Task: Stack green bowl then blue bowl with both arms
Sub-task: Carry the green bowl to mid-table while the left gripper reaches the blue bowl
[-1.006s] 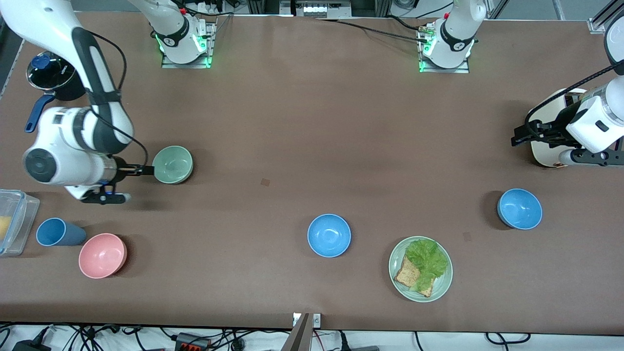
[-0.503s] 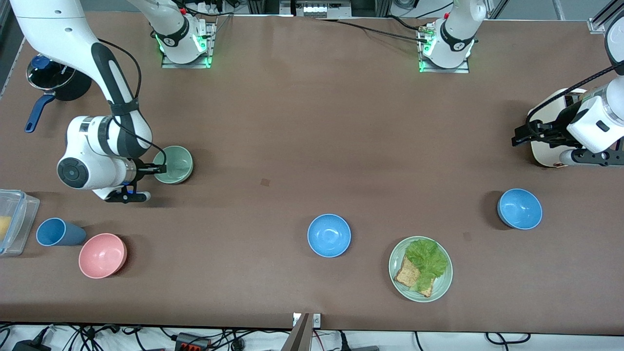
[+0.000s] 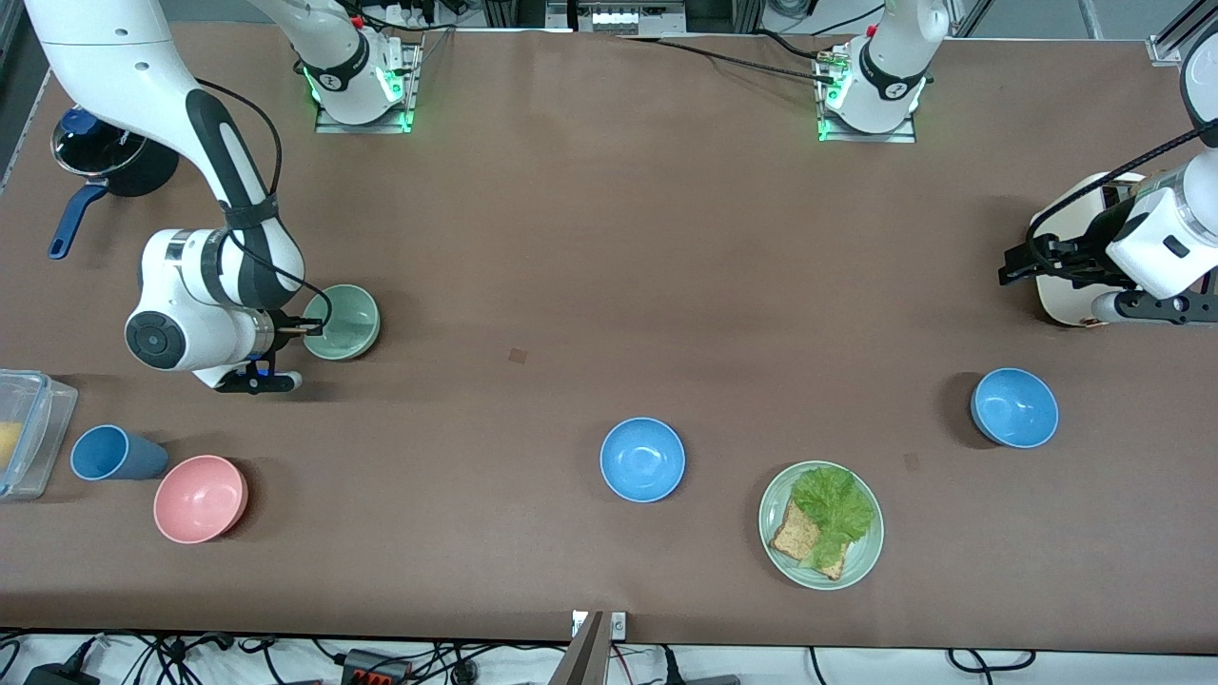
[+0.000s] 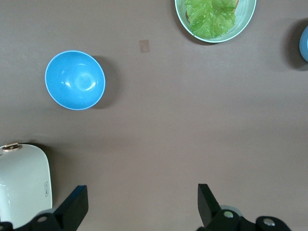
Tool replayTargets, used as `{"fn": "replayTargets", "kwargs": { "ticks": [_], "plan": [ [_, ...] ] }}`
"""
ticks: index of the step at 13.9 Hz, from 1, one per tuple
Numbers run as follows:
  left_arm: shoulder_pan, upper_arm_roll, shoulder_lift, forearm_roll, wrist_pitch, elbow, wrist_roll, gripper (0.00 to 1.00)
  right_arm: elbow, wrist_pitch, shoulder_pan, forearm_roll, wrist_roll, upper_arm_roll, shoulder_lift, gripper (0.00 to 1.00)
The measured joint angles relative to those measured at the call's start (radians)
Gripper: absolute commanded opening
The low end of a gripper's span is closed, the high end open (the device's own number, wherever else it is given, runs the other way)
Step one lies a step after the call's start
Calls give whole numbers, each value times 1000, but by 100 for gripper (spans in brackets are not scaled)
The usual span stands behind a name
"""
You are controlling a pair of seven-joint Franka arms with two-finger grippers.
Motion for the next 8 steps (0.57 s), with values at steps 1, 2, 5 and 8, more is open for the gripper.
{"fn": "replayTargets", "kwargs": {
  "ticks": [1, 2, 5, 8],
  "plan": [
    [0, 0, 0, 0, -1, 0, 0, 100, 0, -3, 6, 0, 0, 1, -8, 0],
    [0, 0, 0, 0, -1, 0, 0, 100, 0, -3, 13, 0, 0, 3, -12, 0],
    [0, 0, 1, 0, -2, 0, 0, 100, 27, -26, 27, 2, 8, 72, -33, 0],
    [1, 1, 1, 0, -2, 0, 0, 100, 129, -112, 39, 11, 124, 227, -53, 0]
  ]
}}
